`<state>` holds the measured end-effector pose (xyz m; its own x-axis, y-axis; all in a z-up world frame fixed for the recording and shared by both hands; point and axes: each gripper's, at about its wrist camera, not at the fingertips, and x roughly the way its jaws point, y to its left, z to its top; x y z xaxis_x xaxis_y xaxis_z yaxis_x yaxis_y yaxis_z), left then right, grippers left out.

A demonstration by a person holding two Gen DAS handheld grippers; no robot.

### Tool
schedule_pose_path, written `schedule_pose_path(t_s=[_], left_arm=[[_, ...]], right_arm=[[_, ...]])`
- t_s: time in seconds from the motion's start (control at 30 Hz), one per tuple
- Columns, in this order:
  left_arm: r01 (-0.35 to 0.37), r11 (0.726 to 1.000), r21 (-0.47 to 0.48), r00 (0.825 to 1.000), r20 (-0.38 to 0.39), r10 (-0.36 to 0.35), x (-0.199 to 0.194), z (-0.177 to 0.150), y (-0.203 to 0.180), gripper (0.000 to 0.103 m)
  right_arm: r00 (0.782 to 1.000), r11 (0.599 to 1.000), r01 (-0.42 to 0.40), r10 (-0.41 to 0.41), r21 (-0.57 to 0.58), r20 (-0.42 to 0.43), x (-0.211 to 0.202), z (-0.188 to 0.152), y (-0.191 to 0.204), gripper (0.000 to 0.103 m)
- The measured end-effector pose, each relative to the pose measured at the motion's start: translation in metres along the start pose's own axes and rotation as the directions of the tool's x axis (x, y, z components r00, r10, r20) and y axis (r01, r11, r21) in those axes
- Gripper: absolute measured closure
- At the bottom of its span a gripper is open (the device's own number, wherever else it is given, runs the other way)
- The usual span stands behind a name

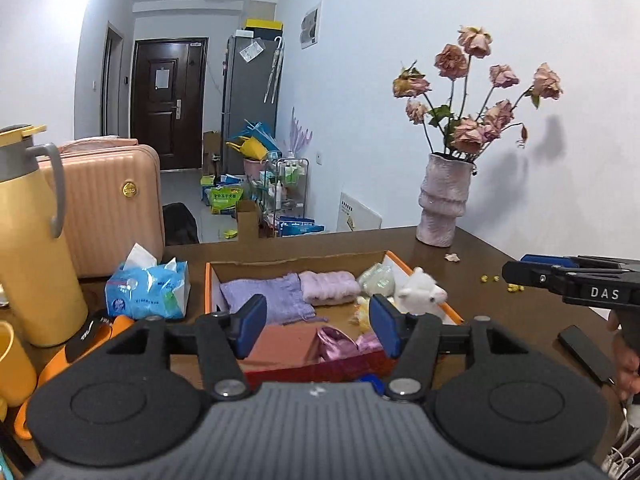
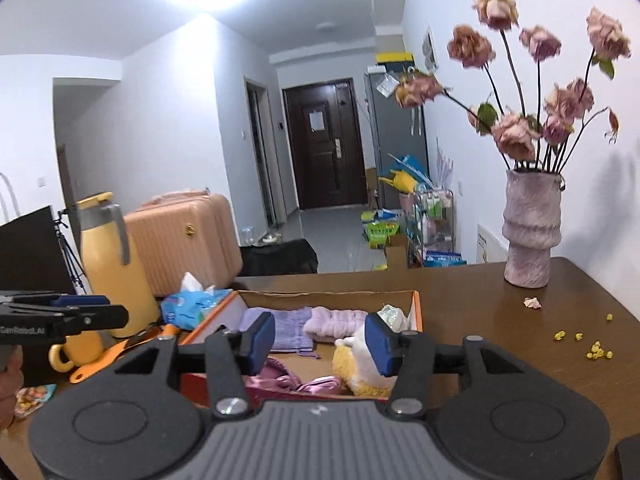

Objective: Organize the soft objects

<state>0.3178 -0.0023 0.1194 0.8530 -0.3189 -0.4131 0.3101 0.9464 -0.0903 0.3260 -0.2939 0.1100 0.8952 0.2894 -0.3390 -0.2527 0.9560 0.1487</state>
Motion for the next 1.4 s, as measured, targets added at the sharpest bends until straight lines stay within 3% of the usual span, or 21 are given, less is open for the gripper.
schedule_pose_path(t_s=[0.13,0.27,0.37,0.5,0.7,0.93,1.0,1.13,1.23,1.37,1.4], left_arm=[[0.006,0.997,-0.073,1.000,-0.006,-0.007,-0.029,-0.044,-0.007,0.043],[0.022,0.991,-0.133,1.000,-0.016,-0.025,-0.063,-0.102,-0.019,0.043],[0.042,0.985,-0.169,0.997,-0.059,-0.053,-0.077,-0.134,-0.024,0.043],[0.001,0.983,-0.182,0.992,-0.126,-0.024,-0.071,-0.147,-0.021,0.044],[0.005,0.980,-0.198,0.991,-0.127,-0.031,-0.048,-0.141,-0.019,0.046],[0.032,0.979,-0.200,0.984,-0.166,-0.067,0.023,-0.126,-0.013,0.052],[0.035,0.977,-0.210,0.979,-0.191,-0.076,0.051,-0.120,-0.009,0.055],[0.111,0.957,-0.270,0.962,-0.211,-0.171,0.105,-0.109,0.004,0.055],[0.112,0.947,-0.300,0.949,-0.251,-0.192,0.136,-0.105,0.012,0.059],[0.118,0.937,-0.329,0.934,-0.284,-0.217,0.155,-0.111,0.019,0.078],[0.125,0.928,-0.352,0.930,-0.283,-0.233,0.157,-0.113,0.023,0.078]], right_arm=[[0.999,0.999,0.008,-0.006,-0.041,0.054,-0.041,-0.035,0.009,0.053],[1.000,0.998,0.028,-0.027,-0.047,0.011,-0.075,-0.090,0.023,0.053],[1.000,1.000,-0.011,0.010,-0.015,-0.016,-0.099,-0.121,0.031,0.052],[0.997,0.999,-0.038,0.039,0.020,-0.073,-0.103,-0.143,0.034,0.052],[0.997,0.999,-0.044,0.046,0.030,-0.069,-0.089,-0.141,0.033,0.052],[0.987,0.995,-0.072,0.082,0.073,-0.139,-0.025,-0.133,0.022,0.054],[0.984,0.993,-0.083,0.094,0.078,-0.150,0.001,-0.128,0.020,0.060],[0.974,0.992,-0.097,0.113,0.086,-0.197,0.062,-0.114,0.016,0.065],[0.963,0.990,-0.093,0.116,0.104,-0.241,0.104,-0.108,0.013,0.065],[0.940,0.982,-0.095,0.143,0.164,-0.310,0.144,-0.113,0.006,0.071],[0.935,0.980,-0.101,0.152,0.172,-0.320,0.150,-0.116,0.006,0.071]])
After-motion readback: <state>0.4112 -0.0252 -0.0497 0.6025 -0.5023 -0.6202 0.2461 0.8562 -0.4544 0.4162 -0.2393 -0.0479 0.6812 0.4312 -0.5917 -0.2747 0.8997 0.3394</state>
